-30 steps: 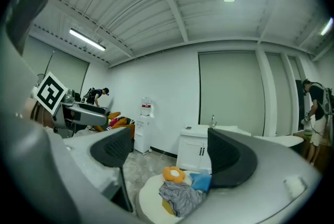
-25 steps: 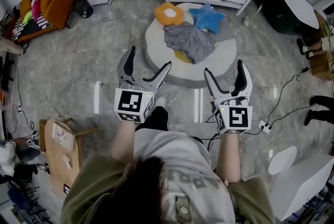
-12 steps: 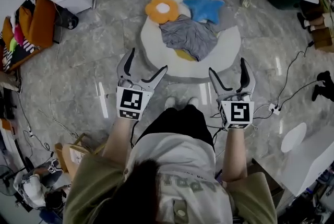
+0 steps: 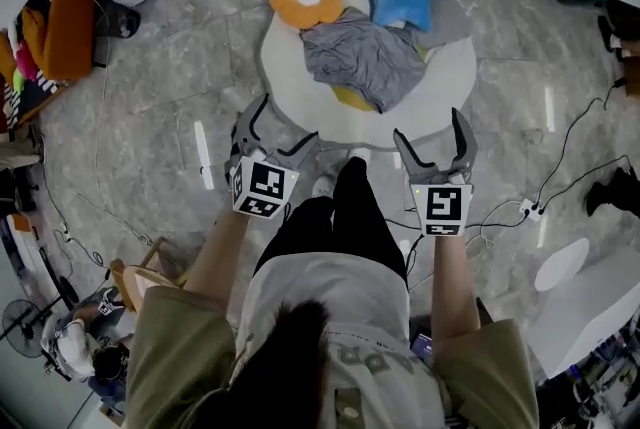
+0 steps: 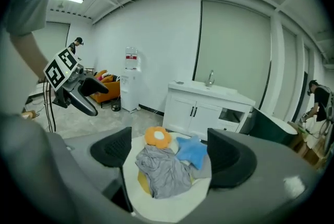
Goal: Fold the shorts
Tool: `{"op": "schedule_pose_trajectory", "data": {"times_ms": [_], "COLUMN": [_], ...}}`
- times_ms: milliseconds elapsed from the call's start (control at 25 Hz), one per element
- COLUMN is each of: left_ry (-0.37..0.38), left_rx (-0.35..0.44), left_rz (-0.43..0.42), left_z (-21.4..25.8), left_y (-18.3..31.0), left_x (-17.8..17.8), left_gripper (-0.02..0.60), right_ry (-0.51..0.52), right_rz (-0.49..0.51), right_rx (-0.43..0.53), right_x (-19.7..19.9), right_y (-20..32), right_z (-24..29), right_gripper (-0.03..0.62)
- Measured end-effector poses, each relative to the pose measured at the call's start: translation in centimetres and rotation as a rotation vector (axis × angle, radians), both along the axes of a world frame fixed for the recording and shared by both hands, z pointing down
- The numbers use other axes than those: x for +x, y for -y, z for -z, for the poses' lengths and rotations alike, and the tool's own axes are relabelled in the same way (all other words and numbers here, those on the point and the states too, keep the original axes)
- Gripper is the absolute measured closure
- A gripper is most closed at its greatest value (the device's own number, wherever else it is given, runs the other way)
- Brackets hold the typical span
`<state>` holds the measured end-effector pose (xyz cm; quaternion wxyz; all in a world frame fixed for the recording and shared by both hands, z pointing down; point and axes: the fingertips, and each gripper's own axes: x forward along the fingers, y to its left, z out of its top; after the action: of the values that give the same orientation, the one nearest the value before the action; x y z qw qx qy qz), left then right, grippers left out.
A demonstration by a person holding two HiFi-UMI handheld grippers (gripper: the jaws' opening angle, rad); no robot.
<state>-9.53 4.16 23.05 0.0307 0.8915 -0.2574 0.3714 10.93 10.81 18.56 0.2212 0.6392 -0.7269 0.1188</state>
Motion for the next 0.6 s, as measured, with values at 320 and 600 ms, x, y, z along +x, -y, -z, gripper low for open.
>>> {"op": "schedule_pose_trajectory", "data": {"times_ms": [320, 600], "left_ry": [0.118, 0.217], "left_rx": [-0.053, -0.189], "left_rz": [-0.089, -0.209], "left_z": [-11.3, -25.5], "left_y": [3.9, 5.2], "left_x": [3.8, 4.7], "left_gripper": [0.117, 0.117], "right_ry": [-0.020, -0.007], "right_rz": [0.088, 0.089], "right_rx": [-0.184, -0.355], "right_x": [-0.1, -1.4], "right_y": [2.9, 3.1], "right_z": [-14.3, -29.2], "right_gripper": [0.148, 0.148]}}
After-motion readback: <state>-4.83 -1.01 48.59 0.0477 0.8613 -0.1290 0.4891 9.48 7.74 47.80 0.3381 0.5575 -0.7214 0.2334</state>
